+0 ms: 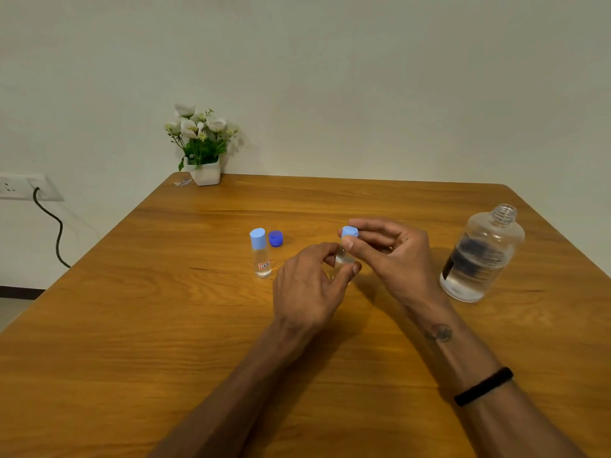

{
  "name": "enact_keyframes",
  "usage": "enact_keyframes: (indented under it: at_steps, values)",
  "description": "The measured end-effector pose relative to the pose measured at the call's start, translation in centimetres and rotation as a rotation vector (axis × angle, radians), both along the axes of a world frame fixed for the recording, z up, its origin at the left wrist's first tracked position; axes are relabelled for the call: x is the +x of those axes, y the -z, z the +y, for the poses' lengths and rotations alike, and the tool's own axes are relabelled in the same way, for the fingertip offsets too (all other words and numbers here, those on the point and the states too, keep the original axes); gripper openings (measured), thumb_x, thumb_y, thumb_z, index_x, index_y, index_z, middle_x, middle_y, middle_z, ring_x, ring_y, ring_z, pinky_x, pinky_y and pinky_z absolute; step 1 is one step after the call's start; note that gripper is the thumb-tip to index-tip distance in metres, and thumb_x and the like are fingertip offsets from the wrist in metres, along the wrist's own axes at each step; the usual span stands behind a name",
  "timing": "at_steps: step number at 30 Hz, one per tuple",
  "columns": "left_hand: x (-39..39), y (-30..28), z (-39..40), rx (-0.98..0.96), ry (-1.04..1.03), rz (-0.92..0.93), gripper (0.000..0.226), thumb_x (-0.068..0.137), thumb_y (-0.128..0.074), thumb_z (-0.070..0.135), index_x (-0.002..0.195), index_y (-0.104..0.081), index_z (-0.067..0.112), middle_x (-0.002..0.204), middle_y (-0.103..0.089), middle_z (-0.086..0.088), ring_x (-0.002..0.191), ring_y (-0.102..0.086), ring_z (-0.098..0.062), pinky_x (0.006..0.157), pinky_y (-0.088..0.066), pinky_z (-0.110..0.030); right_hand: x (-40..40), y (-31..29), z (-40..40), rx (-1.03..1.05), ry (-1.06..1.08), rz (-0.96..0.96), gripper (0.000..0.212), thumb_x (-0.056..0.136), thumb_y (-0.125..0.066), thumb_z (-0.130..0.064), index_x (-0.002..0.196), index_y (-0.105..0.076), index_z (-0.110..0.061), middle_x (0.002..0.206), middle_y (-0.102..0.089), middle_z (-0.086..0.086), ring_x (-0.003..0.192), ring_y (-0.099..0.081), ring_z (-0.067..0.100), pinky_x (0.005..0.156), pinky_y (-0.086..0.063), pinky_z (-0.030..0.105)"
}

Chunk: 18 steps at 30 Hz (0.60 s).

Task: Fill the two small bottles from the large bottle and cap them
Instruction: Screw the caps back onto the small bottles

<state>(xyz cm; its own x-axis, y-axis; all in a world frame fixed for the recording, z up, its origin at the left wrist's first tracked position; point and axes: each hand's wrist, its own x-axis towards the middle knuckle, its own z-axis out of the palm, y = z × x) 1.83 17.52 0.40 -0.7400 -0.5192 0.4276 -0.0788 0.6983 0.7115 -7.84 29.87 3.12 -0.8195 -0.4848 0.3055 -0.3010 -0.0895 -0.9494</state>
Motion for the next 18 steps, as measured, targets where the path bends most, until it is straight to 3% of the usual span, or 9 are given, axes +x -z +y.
enact_keyframes:
  at_steps: [3,6,10,13,18]
  values:
    - [0.0,-0.2,0.1,0.022,-0.020,0.024,0.037,0.087,-0.073,0.053,0.116,-0.072,0.030,0.096,-0.075,0.013,0.063,-0.061,-0.003,0.060,-0.051,-0.029,0.2,-0.1,-0.2,0.022,0.003,0.045,0.035,0.087,-0.085,-0.024,0.121,-0.078,-0.019,0.114,-0.081,-0.005,0.110,-0.076,0.006,0.087,-0.063,0.026]
    - [0.1,-0.3,0.1,0.055,-0.046,0.065,0.038,0.088,-0.074,0.051,0.118,-0.071,0.029,0.100,-0.075,0.013,0.059,-0.056,-0.002,0.060,-0.049,-0.027,-0.3,-0.1,-0.4,-0.025,0.041,-0.004,0.033,0.094,-0.074,-0.042,0.121,-0.077,-0.023,0.119,-0.080,-0.008,0.116,-0.073,0.009,0.096,-0.060,0.035]
    - [0.3,-0.8,-0.1,0.096,-0.127,0.093,0.031,0.088,-0.075,0.046,0.115,-0.071,0.030,0.097,-0.076,0.013,0.067,-0.063,-0.009,0.067,-0.049,-0.029,-2.0,-0.1,-2.2,-0.065,0.053,-0.056,0.023,0.104,-0.066,-0.030,0.120,-0.078,-0.018,0.116,-0.081,-0.005,0.113,-0.074,0.015,0.100,-0.061,0.041]
    - [1.7,-1.1,-0.2,0.139,-0.133,0.025,0.028,0.089,-0.074,0.045,0.114,-0.071,0.032,0.098,-0.076,0.016,0.074,-0.068,-0.010,0.074,-0.054,-0.032,-3.5,-0.3,-4.8,0.119,0.018,0.163,0.021,0.096,-0.078,-0.018,0.117,-0.080,-0.021,0.113,-0.080,-0.011,0.104,-0.074,0.007,0.096,-0.061,0.035]
    - [5.0,0.1,-0.7,0.041,-0.145,-0.086,0.030,0.089,-0.072,0.050,0.115,-0.069,0.034,0.102,-0.075,0.018,0.091,-0.067,-0.004,0.076,-0.055,-0.034,-4.6,-1.6,-10.4,0.585,-0.256,0.507,0.046,0.089,-0.081,-0.014,0.131,-0.073,-0.030,0.137,-0.069,-0.012,0.114,-0.065,0.011,0.080,-0.048,0.016]
